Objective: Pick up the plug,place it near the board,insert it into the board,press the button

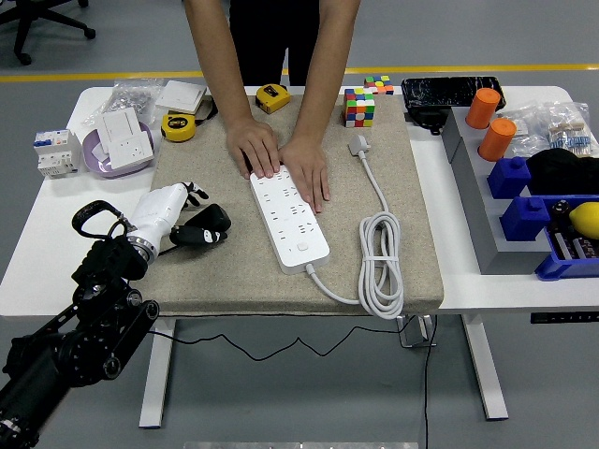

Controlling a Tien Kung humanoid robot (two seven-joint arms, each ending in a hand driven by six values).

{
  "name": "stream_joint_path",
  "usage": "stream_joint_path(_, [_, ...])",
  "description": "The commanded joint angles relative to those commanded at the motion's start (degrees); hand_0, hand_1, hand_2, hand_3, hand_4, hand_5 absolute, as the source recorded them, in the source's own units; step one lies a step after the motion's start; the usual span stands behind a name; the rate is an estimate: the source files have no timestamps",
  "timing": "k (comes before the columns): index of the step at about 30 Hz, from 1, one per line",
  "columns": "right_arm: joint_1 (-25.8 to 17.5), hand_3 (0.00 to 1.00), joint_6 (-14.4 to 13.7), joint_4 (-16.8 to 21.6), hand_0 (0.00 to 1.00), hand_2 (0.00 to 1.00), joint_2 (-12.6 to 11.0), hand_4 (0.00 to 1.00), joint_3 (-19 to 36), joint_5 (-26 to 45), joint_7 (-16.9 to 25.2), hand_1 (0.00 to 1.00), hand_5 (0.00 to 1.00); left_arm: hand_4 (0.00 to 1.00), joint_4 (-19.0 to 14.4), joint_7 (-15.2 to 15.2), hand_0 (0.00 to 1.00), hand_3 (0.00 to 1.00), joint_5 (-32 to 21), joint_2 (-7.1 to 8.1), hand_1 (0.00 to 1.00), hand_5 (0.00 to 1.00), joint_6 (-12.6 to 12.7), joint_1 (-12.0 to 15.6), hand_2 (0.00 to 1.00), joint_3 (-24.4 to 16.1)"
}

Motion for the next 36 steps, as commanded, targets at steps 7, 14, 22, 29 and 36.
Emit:
stream_joint_path(7, [0.0,0.713,0.0,0.0,0.823,0.708,-0.1,0.998,0.1,-0.1,0.0,0.729,0.627,0.794,-0.1,-0.2,0.297,0.428,0.0,-0.2,0.255,0.214,0.5,0.0,0.34,0.4])
stream_joint_path(14, [0.1,0.713,0.0,0.0,0.824,0.708,-0.1,0.998,0.2,0.0,-0.1,0.729,0.627,0.76,-1.2,-0.3,0.295,0.419,0.0,0.09,0.241,0.201,0.6,-0.2,0.321,1.1])
stream_joint_path(22, [0.2,0.713,-0.1,0.0,0.824,0.709,0.0,0.998,-0.5,0.6,0.0,0.729,0.627,0.743,-3.5,-0.8,0.301,0.412,0.0,1.03,0.242,0.214,0.9,-1.5,0.317,4.3])
stream_joint_path(29, [0.2,0.713,0.0,0.0,0.821,0.707,-0.1,0.998,-0.9,0.6,-0.2,0.729,0.627,0.732,-3.9,-1.4,0.303,0.408,-1.3,1.74,0.244,0.224,1.1,-5.1,0.317,10.7])
stream_joint_path(36, [0.5,0.713,0.0,0.0,0.82,0.709,-0.3,0.998,-1.7,0.9,-0.2,0.729,0.628,0.719,-0.3,-2.4,0.307,0.405,-2.0,1.33,0.252,0.23,1.5,-9.2,0.319,16.5])
